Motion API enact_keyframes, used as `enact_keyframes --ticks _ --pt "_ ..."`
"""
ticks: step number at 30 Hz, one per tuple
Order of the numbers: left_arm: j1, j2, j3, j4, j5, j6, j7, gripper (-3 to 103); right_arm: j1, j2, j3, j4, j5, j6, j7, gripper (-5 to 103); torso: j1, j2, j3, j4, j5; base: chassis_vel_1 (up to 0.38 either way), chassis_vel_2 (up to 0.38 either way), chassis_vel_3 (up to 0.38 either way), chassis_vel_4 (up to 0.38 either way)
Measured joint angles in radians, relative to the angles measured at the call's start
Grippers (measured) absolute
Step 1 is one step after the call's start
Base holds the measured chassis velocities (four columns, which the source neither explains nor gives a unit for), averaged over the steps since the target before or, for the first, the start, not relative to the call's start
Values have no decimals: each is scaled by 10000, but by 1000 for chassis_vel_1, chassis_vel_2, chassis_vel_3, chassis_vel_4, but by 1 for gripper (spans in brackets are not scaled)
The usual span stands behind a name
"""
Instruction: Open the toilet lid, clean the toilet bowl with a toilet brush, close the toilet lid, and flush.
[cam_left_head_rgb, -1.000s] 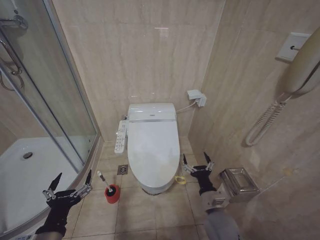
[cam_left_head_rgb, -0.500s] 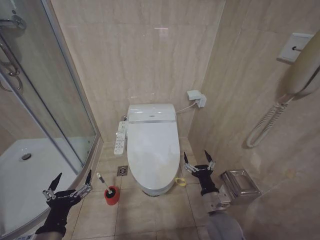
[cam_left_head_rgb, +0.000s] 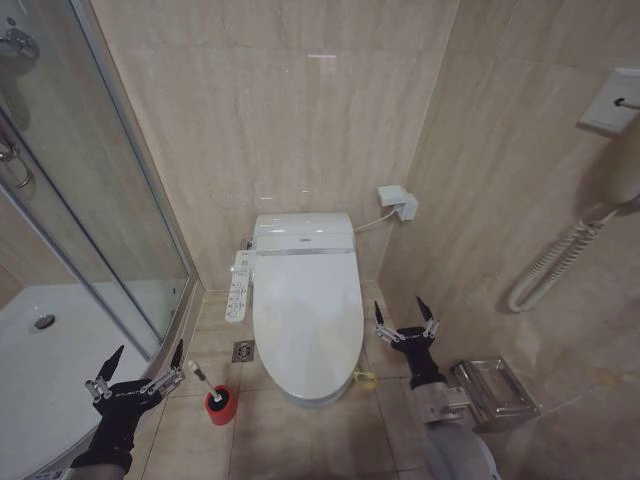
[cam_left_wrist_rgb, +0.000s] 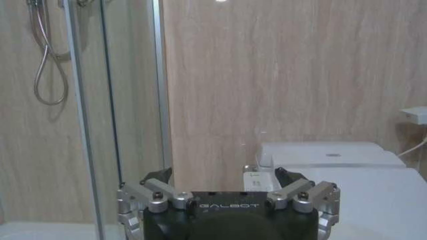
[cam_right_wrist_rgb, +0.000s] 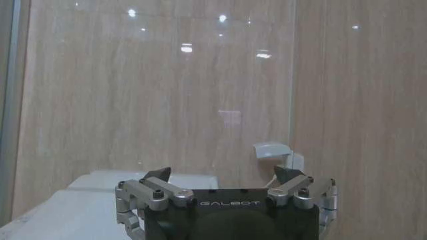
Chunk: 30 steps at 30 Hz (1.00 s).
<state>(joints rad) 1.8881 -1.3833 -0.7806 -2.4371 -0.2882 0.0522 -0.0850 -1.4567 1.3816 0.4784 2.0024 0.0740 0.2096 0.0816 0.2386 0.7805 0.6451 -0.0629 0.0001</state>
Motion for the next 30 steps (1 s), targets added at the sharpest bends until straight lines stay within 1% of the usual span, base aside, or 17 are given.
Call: enact_keyframes --ticks 7,8,10,12,13,14,18,22,30 --pt "1 0 1 0 0 0 0 100 16 11 24 -142 -131 75 -5 100 -1 1 -1 1 -1 -18 15 28 -27" --pt "0 0 0 0 0 0 0 100 25 11 60 -181 -277 170 -39 100 0 1 0 0 0 -75 106 88 -87" --pt "0 0 0 0 0 0 0 100 73 -17 222 -408 -962 610 -303 100 6 0 2 1 0 -99 90 115 -97" --pt "0 0 1 0 0 0 0 100 76 -24 229 -420 -992 630 -313 100 7 -1 3 1 -1 -102 73 115 -76" --pt "0 0 1 0 0 0 0 100 121 -87 304 -558 -1335 819 -405 100 11 -3 4 1 -1 -63 94 115 -71" --pt "0 1 1 0 0 0 0 100 148 -162 319 -630 -1464 864 -427 100 12 -3 4 0 0 -63 56 52 -71" --pt "0 1 0 0 0 0 0 100 181 -392 295 -856 -1548 813 -439 100 7 -2 3 0 -1 -3 14 8 -8" --pt "0 0 1 0 0 0 1 100 223 -562 183 -1491 -1555 651 -442 100 1 0 0 -1 0 0 0 0 0" --pt "0 0 1 0 0 0 0 100 344 -614 82 -2660 -1805 814 -475 100 3 -1 1 0 0 0 0 0 0"
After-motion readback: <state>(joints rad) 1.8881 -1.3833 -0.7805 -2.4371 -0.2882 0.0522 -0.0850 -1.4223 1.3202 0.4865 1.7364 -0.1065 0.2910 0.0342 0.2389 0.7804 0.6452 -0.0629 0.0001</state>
